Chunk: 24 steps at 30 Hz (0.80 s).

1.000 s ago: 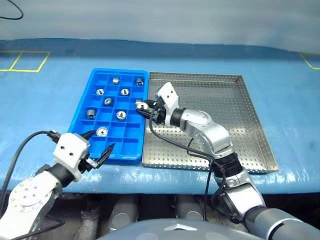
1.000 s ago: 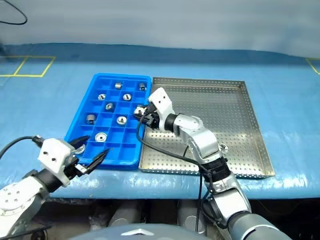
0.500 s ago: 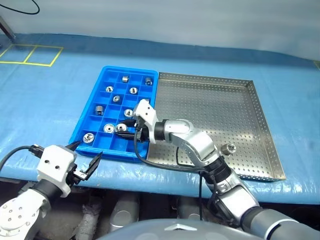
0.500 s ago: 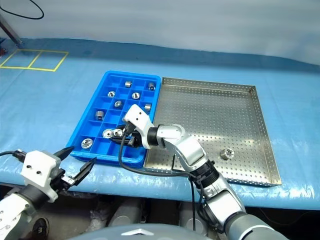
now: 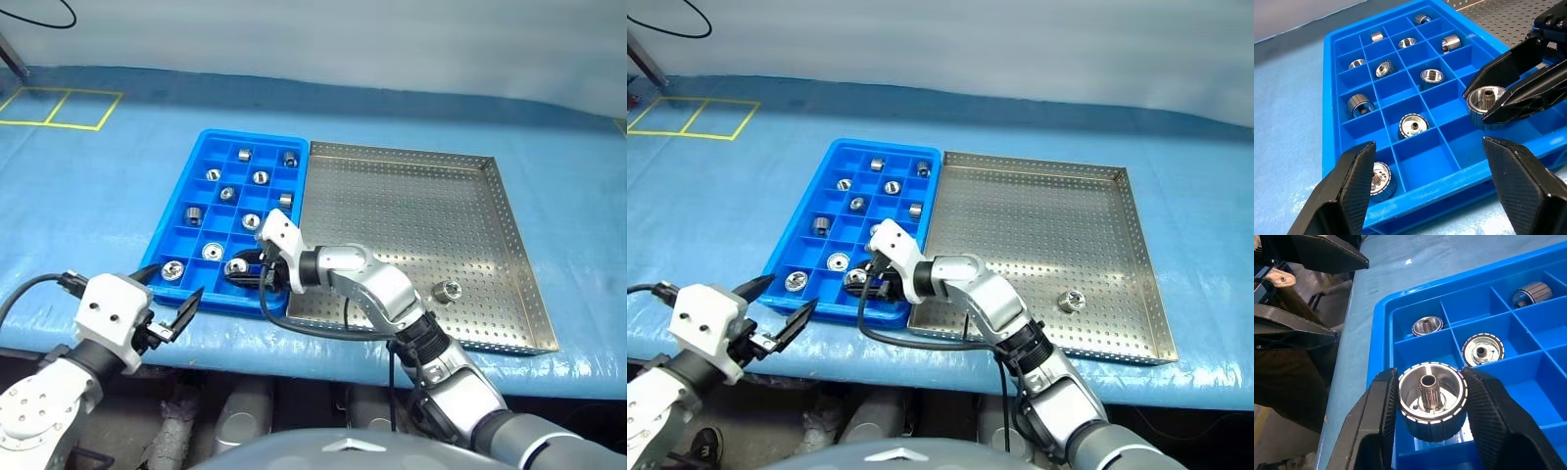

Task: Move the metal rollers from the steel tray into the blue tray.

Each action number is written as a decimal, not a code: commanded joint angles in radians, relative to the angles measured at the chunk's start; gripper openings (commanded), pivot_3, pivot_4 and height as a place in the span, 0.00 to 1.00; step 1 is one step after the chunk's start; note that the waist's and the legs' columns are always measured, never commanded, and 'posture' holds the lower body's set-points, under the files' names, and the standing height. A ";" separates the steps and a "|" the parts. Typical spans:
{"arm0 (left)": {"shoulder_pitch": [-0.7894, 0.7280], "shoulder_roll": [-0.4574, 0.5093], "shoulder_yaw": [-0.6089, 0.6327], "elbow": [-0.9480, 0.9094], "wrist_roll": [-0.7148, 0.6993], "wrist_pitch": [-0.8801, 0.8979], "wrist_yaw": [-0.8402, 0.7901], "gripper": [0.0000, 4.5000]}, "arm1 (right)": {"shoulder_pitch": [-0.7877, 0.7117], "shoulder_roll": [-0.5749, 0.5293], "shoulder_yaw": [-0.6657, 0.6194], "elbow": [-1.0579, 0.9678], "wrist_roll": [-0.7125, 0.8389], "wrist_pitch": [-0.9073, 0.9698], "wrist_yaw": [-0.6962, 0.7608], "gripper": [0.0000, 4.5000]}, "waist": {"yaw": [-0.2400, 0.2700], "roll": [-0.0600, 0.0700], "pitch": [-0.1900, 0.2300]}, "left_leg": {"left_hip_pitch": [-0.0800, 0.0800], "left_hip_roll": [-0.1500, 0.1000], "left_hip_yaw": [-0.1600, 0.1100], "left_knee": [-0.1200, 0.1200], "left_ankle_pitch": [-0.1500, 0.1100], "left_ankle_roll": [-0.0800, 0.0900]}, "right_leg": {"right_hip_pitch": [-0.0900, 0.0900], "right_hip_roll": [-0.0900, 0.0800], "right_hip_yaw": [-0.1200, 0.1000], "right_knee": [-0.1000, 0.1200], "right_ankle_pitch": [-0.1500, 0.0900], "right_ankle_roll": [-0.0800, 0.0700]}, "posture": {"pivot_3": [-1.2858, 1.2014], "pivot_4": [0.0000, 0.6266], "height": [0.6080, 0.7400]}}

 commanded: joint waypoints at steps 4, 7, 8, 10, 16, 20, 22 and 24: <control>-0.040 0.016 -0.036 0.002 -0.004 0.002 -0.003 0.85 | -0.005 0.020 -0.043 -0.022 0.005 -0.033 -0.034 0.81 | -0.003 0.000 0.000 | 0.000 0.000 0.000 0.000 0.000 0.000 | 0.000 0.000 0.000 0.000 0.000 0.000 | 0.59 0.24 1.00; -0.079 0.024 -0.078 0.015 -0.008 0.003 -0.010 0.85 | -0.003 0.014 -0.080 -0.047 0.009 -0.031 -0.063 0.81 | -0.003 0.000 0.000 | 0.000 0.000 0.000 0.000 0.000 0.000 | 0.000 0.000 0.000 0.000 0.000 0.000 | 0.58 0.24 1.00; -0.101 0.027 -0.101 0.021 -0.008 0.002 -0.013 0.85 | -0.002 0.008 -0.097 -0.063 0.011 -0.028 -0.075 0.81 | -0.003 0.000 0.000 | 0.000 0.000 0.000 0.000 0.000 0.000 | 0.000 0.000 0.000 0.000 0.000 0.000 | 0.58 0.24 1.00; -0.152 0.031 -0.146 0.039 -0.012 0.003 -0.015 0.85 | 0.005 -0.009 -0.135 -0.097 0.008 -0.024 -0.103 0.81 | -0.002 0.000 0.000 | 0.000 0.000 0.000 0.000 0.000 0.000 | 0.000 0.000 -0.001 0.000 0.000 0.000 | 0.56 0.24 1.00; -0.396 0.025 -0.335 0.151 -0.013 -0.009 -0.041 0.85 | 0.078 -0.160 -0.296 -0.235 -0.014 -0.006 -0.189 0.81 | -0.013 0.000 0.000 | 0.000 -0.001 0.000 0.000 0.000 0.000 | 0.001 -0.001 -0.001 0.000 0.000 0.000 | 0.52 0.24 1.00; -0.582 0.012 -0.452 0.251 -0.010 -0.031 -0.089 0.85 | 0.169 -0.315 -0.408 -0.332 -0.015 0.009 -0.191 0.81 | -0.033 0.000 0.000 | -0.002 -0.002 0.001 0.001 0.000 0.000 | 0.001 -0.002 -0.001 0.000 0.001 0.001 | 0.48 0.24 1.00; -0.666 0.007 -0.503 0.304 -0.006 -0.045 -0.123 0.85 | 0.228 -0.389 -0.468 -0.372 -0.013 0.028 -0.189 0.81 | -0.055 0.000 0.000 | -0.002 -0.002 0.002 0.001 0.000 0.001 | 0.000 -0.002 -0.001 -0.001 0.002 0.002 | 0.46 0.24 1.00; -0.740 -0.002 -0.549 0.362 -0.001 -0.066 -0.158 0.85 | 0.299 -0.451 -0.528 -0.413 -0.006 0.048 -0.186 0.81 | -0.071 0.000 0.000 | -0.002 -0.002 0.004 0.001 -0.001 0.002 | 0.000 -0.002 0.000 -0.001 0.003 0.002 | 0.45 0.24 1.00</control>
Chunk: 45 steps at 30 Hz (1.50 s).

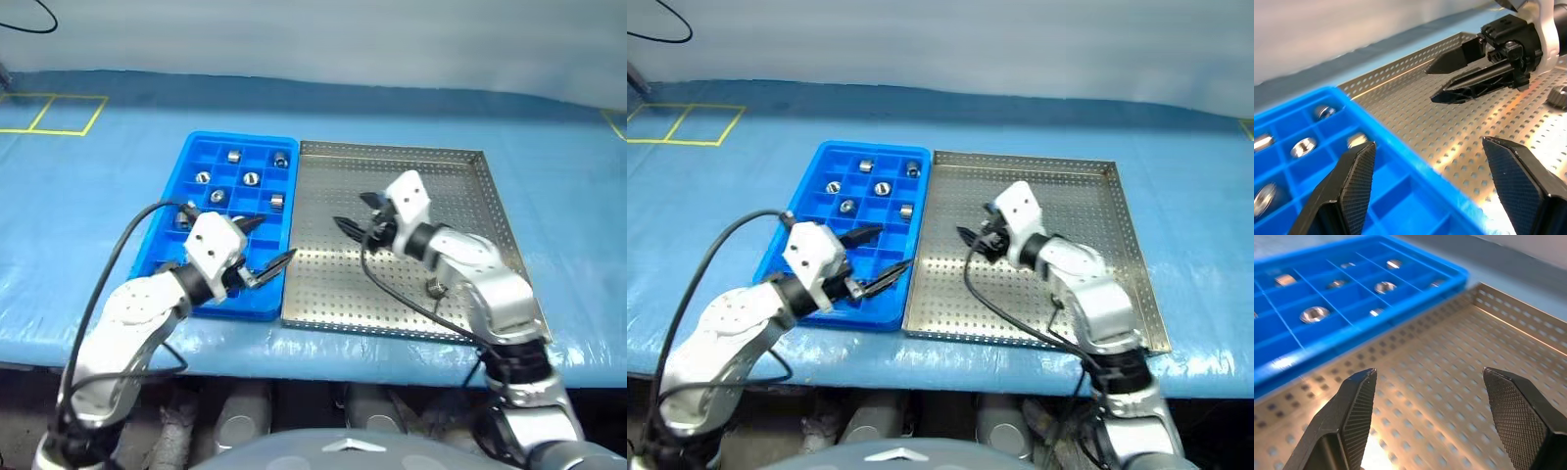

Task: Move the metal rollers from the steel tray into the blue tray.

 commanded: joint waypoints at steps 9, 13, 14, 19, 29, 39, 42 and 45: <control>-0.156 -0.073 -0.145 0.156 0.008 -0.099 -0.100 0.85 | 0.202 -0.067 -0.165 -0.140 0.064 0.086 -0.029 0.81 | -0.103 0.000 0.000 | 0.004 0.002 0.009 0.001 -0.002 0.004 | 0.000 0.004 0.012 0.001 0.001 0.008 | 0.42 0.24 1.00; -0.146 -0.078 -0.152 0.160 0.010 -0.105 -0.102 0.85 | 0.232 -0.052 -0.164 -0.121 0.076 0.096 -0.038 0.81 | -0.121 -0.001 0.001 | 0.005 0.002 0.013 0.003 -0.003 0.006 | 0.000 0.005 0.019 0.000 0.002 0.012 | 0.42 0.24 1.00; -0.141 -0.075 -0.151 0.159 0.012 -0.105 -0.101 0.85 | 0.238 -0.053 -0.161 -0.110 0.075 0.097 -0.040 0.81 | -0.124 -0.001 0.001 | 0.005 0.002 0.015 0.004 -0.003 0.006 | 0.000 0.006 0.021 0.000 0.003 0.012 | 0.42 0.24 1.00; -0.118 -0.065 -0.142 0.152 0.017 -0.105 -0.098 0.85 | 0.254 -0.057 -0.151 -0.079 0.075 0.098 -0.036 0.81 | -0.140 -0.002 0.001 | 0.005 0.002 0.018 0.005 -0.004 0.008 | 0.000 0.006 0.024 0.000 0.003 0.012 | 0.43 0.24 1.00; -0.111 -0.063 -0.149 0.142 0.036 -0.107 -0.090 0.85 | 0.253 -0.047 -0.137 -0.010 0.068 0.087 -0.039 0.81 | -0.143 -0.002 0.001 | 0.006 0.002 0.019 0.005 -0.004 0.008 | 0.000 0.007 0.025 0.000 0.004 0.014 | 0.43 0.24 1.00; -0.104 -0.057 -0.138 0.134 0.042 -0.105 -0.090 0.85 | 0.245 -0.032 -0.134 0.031 0.063 0.081 -0.059 0.60 | -0.142 -0.002 0.001 | 0.005 0.002 0.019 0.005 -0.004 0.008 | 0.000 0.007 0.026 0.000 0.005 0.015 | 0.44 0.24 1.00; -0.101 -0.054 -0.135 0.131 0.040 -0.104 -0.088 0.85 | 0.232 -0.032 -0.132 0.018 0.064 0.076 -0.064 0.38 | -0.141 -0.002 0.001 | 0.005 0.002 0.019 0.005 -0.004 0.008 | 0.000 0.007 0.026 0.000 0.005 0.015 | 0.44 0.24 1.00; -0.095 -0.051 -0.130 0.126 0.038 -0.102 -0.085 0.85 | 0.216 -0.032 -0.124 0.007 0.058 0.071 -0.068 0.38 | -0.141 -0.002 0.001 | 0.006 0.002 0.020 0.006 -0.004 0.009 | 0.000 0.007 0.027 0.000 0.005 0.016 | 0.44 0.24 1.00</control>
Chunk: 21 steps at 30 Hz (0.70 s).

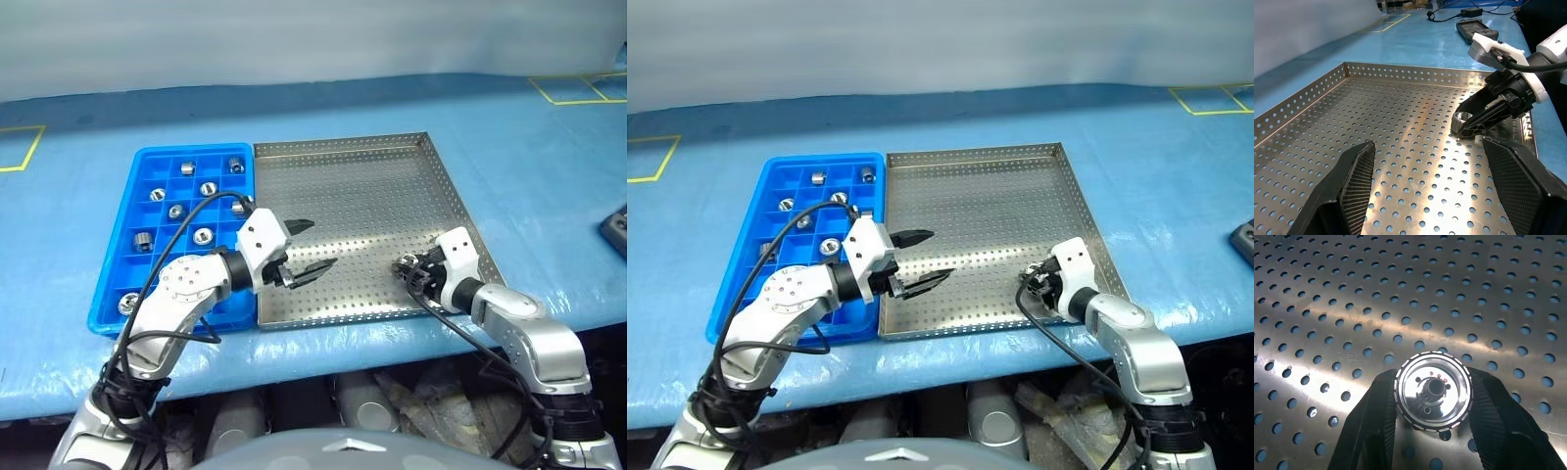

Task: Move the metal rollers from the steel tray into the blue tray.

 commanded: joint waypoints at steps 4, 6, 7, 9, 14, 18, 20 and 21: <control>0.026 0.016 0.040 -0.067 -0.006 -0.014 0.012 0.85 | -0.063 0.003 0.023 -0.067 0.005 -0.037 0.000 0.38 | -0.002 0.000 0.000 | 0.000 0.000 0.000 0.000 0.000 0.000 | 0.000 0.000 0.000 0.000 0.000 0.000 | 0.45 0.24 1.00; 0.046 0.025 0.054 -0.084 -0.008 -0.006 0.020 0.85 | -0.088 0.003 0.053 -0.075 0.009 -0.049 0.019 0.38 | -0.001 0.000 0.000 | 0.000 0.001 0.001 0.000 0.000 0.000 | 0.000 0.001 0.001 0.000 0.000 0.001 | 0.46 0.24 1.00; 0.059 0.030 0.063 -0.095 -0.009 -0.002 0.024 0.85 | -0.103 0.004 0.069 -0.075 0.009 -0.054 0.028 0.38 | 0.001 0.000 0.000 | 0.000 0.001 0.001 0.000 0.000 0.000 | 0.000 0.001 0.001 0.000 0.000 0.001 | 0.46 0.24 1.00; 0.097 0.047 0.090 -0.125 -0.013 0.010 0.035 0.85 | -0.146 0.016 0.100 -0.067 0.012 -0.066 0.043 0.38 | 0.003 0.000 0.000 | 0.000 0.001 0.000 0.000 0.000 0.000 | 0.000 0.001 0.001 0.000 0.000 0.001 | 0.47 0.24 1.00; 0.256 0.106 0.222 -0.226 -0.019 0.041 0.071 0.85 | -0.311 0.081 0.196 0.021 0.002 -0.121 0.092 0.38 | 0.010 -0.002 0.001 | 0.001 0.002 0.001 0.000 0.000 0.000 | -0.001 0.001 0.001 0.000 0.001 0.001 | 0.50 0.24 1.00; 0.356 0.124 0.326 -0.287 -0.027 0.058 0.103 0.85 | -0.425 0.138 0.253 0.107 -0.007 -0.164 0.128 0.38 | 0.046 -0.002 0.001 | 0.001 0.002 -0.001 0.000 0.000 0.000 | -0.002 0.001 -0.001 0.001 0.001 0.000 | 0.52 0.24 1.00; 0.412 0.122 0.382 -0.315 -0.025 0.068 0.125 0.85 | -0.480 0.170 0.293 0.154 -0.013 -0.192 0.159 0.38 | 0.075 -0.003 0.001 | 0.000 0.001 -0.003 -0.001 0.000 0.000 | -0.002 -0.001 -0.003 0.001 0.000 -0.001 | 0.53 0.24 1.00; 0.434 0.121 0.402 -0.325 -0.025 0.072 0.134 0.85 | -0.500 0.181 0.308 0.174 -0.016 -0.204 0.172 0.38 | 0.087 -0.002 0.001 | 0.000 0.001 -0.003 -0.001 0.000 0.000 | -0.002 -0.002 -0.004 0.000 0.000 -0.002 | 0.53 0.24 1.00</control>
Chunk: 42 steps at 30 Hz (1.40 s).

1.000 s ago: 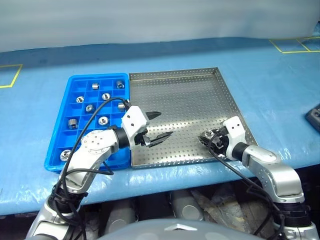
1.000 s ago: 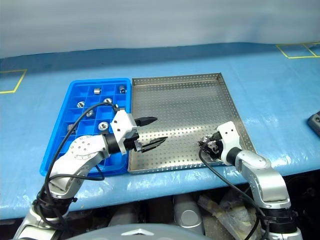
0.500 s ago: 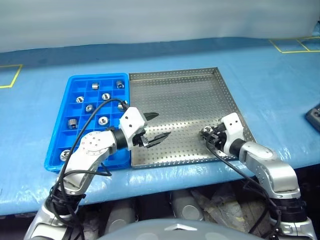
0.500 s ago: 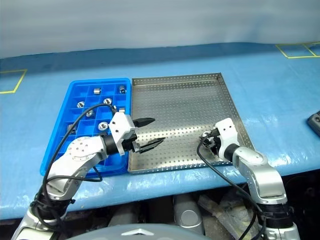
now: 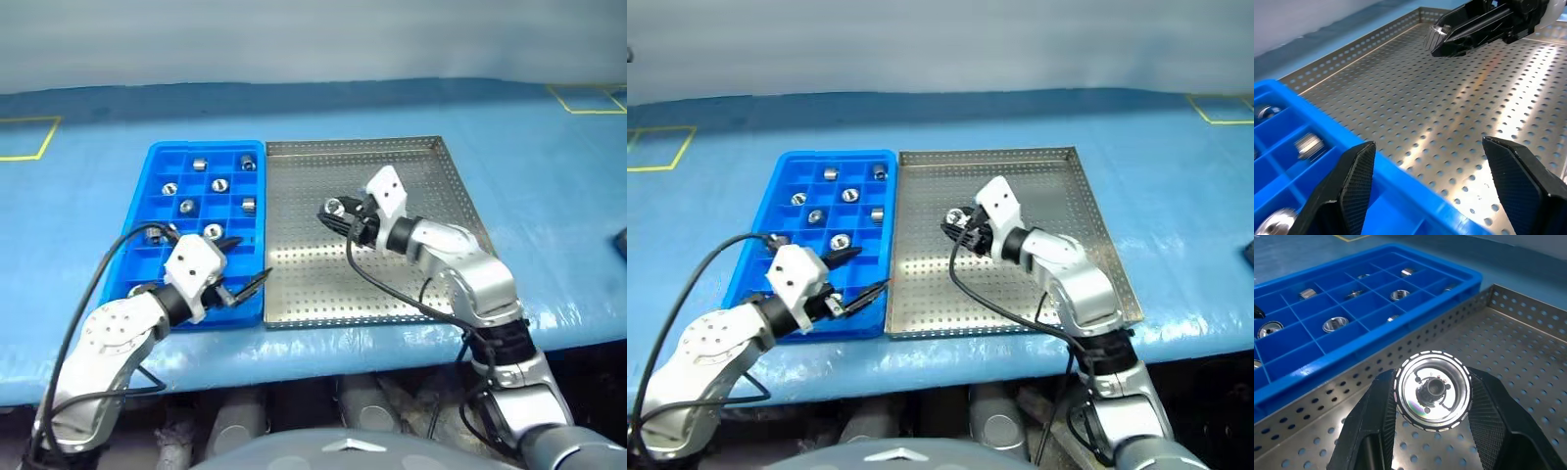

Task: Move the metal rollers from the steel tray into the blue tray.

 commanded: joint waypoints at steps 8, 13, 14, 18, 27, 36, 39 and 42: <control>0.176 -0.035 0.133 -0.165 -0.010 0.034 0.092 0.85 | -0.163 0.138 0.115 0.197 -0.046 -0.126 0.096 0.38 | 0.094 0.000 0.000 | -0.002 -0.002 -0.006 -0.003 0.000 0.000 | -0.001 -0.005 -0.007 -0.001 0.001 -0.009 | 0.58 0.24 1.00; 0.206 -0.047 0.140 -0.189 -0.010 0.042 0.112 0.85 | -0.159 0.163 0.142 0.199 -0.043 -0.118 0.130 0.38 | 0.115 0.000 0.000 | -0.003 -0.003 -0.010 -0.003 0.001 -0.002 | 0.000 -0.005 -0.012 -0.001 0.000 -0.010 | 0.59 0.24 1.00; 0.208 -0.047 0.140 -0.191 -0.010 0.042 0.114 0.85 | -0.155 0.165 0.146 0.198 -0.043 -0.114 0.135 0.38 | 0.116 0.000 0.000 | -0.003 -0.003 -0.011 -0.003 0.001 -0.003 | 0.001 -0.005 -0.013 -0.001 0.000 -0.011 | 0.59 0.24 1.00; 0.205 -0.045 0.135 -0.192 -0.011 0.044 0.119 0.85 | -0.136 0.160 0.160 0.187 -0.047 -0.101 0.149 0.38 | 0.118 0.000 0.000 | -0.003 -0.003 -0.014 -0.003 0.002 -0.005 | 0.001 -0.005 -0.016 0.000 -0.003 -0.015 | 0.58 0.24 1.00; 0.158 -0.032 0.118 -0.170 -0.014 0.058 0.106 0.85 | -0.107 0.165 0.163 0.176 -0.060 -0.087 0.140 0.73 | 0.113 0.001 0.000 | -0.003 -0.002 -0.018 -0.004 0.004 -0.008 | 0.002 -0.004 -0.019 0.001 -0.005 -0.018 | 0.57 0.24 1.00; 0.126 -0.030 0.098 -0.156 -0.020 0.059 0.097 0.85 | -0.104 0.170 0.122 0.148 -0.070 -0.105 0.086 0.88 | 0.112 0.001 0.000 | -0.003 -0.002 -0.019 -0.004 0.004 -0.009 | 0.002 -0.004 -0.020 0.001 -0.005 -0.018 | 0.56 0.24 1.00; 0.088 -0.025 0.073 -0.138 -0.022 0.053 0.088 0.85 | -0.094 0.151 0.086 0.128 -0.071 -0.136 0.066 0.88 | 0.112 0.001 0.000 | -0.003 -0.002 -0.019 -0.004 0.005 -0.009 | 0.003 -0.004 -0.021 0.001 -0.005 -0.018 | 0.55 0.24 1.00; 0.023 -0.036 0.043 -0.098 -0.011 0.024 0.091 0.85 | -0.059 0.112 0.034 0.105 -0.090 -0.200 0.033 0.88 | 0.111 0.001 0.000 | -0.003 -0.003 -0.019 -0.004 0.005 -0.009 | 0.003 -0.004 -0.021 0.001 -0.005 -0.018 | 0.54 0.24 1.00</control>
